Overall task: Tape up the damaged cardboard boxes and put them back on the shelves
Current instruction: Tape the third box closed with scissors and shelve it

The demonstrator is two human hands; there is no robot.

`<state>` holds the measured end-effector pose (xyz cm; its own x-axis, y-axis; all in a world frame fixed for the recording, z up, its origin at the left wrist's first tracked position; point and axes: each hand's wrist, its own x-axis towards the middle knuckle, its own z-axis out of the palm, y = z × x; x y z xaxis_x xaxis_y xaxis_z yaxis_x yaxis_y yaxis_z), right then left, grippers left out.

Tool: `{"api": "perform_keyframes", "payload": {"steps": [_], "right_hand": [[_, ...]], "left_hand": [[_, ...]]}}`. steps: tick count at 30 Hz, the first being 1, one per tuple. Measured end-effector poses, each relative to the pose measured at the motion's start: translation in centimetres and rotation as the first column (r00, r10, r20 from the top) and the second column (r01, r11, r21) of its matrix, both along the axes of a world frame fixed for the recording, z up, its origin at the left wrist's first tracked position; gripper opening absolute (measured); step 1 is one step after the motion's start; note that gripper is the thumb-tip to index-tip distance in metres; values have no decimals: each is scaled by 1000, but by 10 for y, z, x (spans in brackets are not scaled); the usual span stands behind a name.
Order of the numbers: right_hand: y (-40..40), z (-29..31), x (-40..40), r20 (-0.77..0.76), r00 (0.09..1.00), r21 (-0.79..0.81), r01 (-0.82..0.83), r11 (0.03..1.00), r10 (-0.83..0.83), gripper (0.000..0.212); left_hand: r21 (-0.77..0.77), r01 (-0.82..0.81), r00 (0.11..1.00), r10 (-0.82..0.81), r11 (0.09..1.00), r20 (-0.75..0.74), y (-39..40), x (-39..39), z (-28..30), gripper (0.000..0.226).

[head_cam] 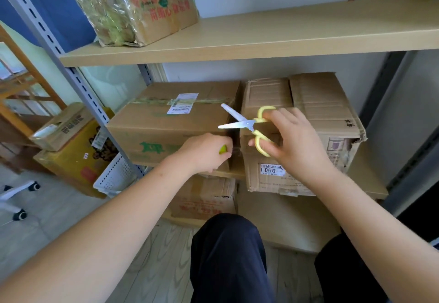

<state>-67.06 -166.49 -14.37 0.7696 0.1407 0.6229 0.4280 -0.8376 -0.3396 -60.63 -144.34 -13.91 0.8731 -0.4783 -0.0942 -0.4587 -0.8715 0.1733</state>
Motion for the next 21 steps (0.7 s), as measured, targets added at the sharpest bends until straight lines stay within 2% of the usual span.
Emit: {"api": "perform_keyframes", "payload": {"steps": [2, 4, 6, 9, 11, 15, 21], "right_hand": [[14, -16, -33, 21, 991, 231, -132, 964, 131, 32], [33, -55, -61, -175, 942, 438, -185, 880, 285, 29], [47, -97, -70, -415, 843, 503, -99, 858, 341, 31], [56, -138, -57, -567, 732, 599, 51, 799, 378, 20], [59, -148, -46, -586, 697, 666, 123, 736, 413, 14], [70, -149, -24, -571, 695, 720, 167, 674, 437, 16], [82, -139, -8, -475, 748, 799, 147, 583, 463, 13]], "left_hand": [[-27, -11, 1000, 10, 1000, -14, 1, 2, -1, 10], [-53, -10, 999, 8, 999, -32, 2, 2, -3, 11], [-68, 1, 999, -5, 998, -54, 3, 2, -5, 11], [-60, 24, 998, -28, 998, -51, 4, 5, -5, 11], [-54, 29, 998, -32, 998, -54, 6, 8, -3, 10], [-41, 36, 997, -39, 999, -67, 8, 12, -1, 10], [-14, 22, 997, -23, 1000, -74, 13, 13, -2, 9]]}}
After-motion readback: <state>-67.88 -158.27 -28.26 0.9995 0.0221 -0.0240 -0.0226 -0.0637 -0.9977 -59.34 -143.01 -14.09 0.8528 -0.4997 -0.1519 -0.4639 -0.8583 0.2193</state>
